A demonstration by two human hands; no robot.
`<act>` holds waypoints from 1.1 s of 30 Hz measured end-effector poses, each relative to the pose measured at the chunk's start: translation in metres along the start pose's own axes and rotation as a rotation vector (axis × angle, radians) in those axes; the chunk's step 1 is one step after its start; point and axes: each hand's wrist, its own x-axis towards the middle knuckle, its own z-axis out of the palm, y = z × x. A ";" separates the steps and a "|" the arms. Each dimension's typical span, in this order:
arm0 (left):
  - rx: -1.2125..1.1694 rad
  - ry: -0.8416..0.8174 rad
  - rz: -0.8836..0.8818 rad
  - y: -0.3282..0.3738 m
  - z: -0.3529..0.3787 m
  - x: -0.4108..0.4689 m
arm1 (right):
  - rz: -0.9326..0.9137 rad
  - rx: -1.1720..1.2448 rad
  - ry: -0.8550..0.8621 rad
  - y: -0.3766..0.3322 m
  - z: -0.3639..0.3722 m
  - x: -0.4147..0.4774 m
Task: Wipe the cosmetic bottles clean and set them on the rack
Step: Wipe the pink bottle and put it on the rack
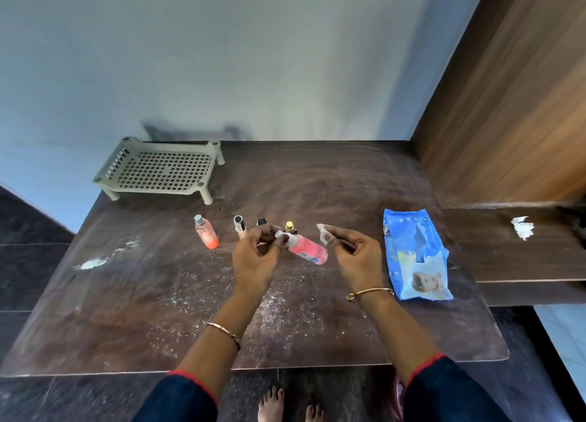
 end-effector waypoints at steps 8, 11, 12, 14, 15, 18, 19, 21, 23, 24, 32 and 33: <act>-0.297 0.024 -0.082 0.010 -0.043 -0.003 | -0.597 -0.554 -0.126 -0.013 0.054 -0.028; -0.386 0.007 -0.095 0.007 -0.068 0.003 | -0.598 -0.624 -0.123 -0.004 0.055 -0.038; -0.400 -0.005 -0.096 0.006 -0.075 0.005 | -0.570 -0.629 -0.109 0.000 0.054 -0.042; -0.405 -0.030 -0.098 0.002 -0.085 0.008 | -0.513 -0.640 -0.078 0.006 0.052 -0.048; -0.402 -0.040 -0.098 0.000 -0.088 0.009 | -0.498 -0.650 -0.068 0.007 0.054 -0.050; -0.364 -0.056 -0.093 -0.005 -0.089 0.010 | -0.519 -0.652 -0.074 0.000 0.073 -0.052; -0.344 -0.065 -0.085 -0.006 -0.089 0.010 | -0.537 -0.643 -0.084 -0.005 0.083 -0.053; -0.322 -0.086 -0.069 -0.006 -0.089 0.007 | -0.564 -0.628 -0.099 -0.013 0.097 -0.055; -0.332 -0.092 -0.060 -0.005 -0.092 0.006 | -0.584 -0.616 -0.109 -0.014 0.100 -0.057; -0.341 -0.092 -0.062 -0.004 -0.094 0.006 | -0.590 -0.611 -0.111 -0.012 0.096 -0.060; -0.386 -0.128 -0.066 -0.006 -0.096 -0.011 | -0.506 -0.581 -0.059 0.017 0.062 -0.084; -0.368 -0.156 -0.055 -0.007 -0.093 -0.014 | -0.518 -0.580 -0.066 0.015 0.065 -0.083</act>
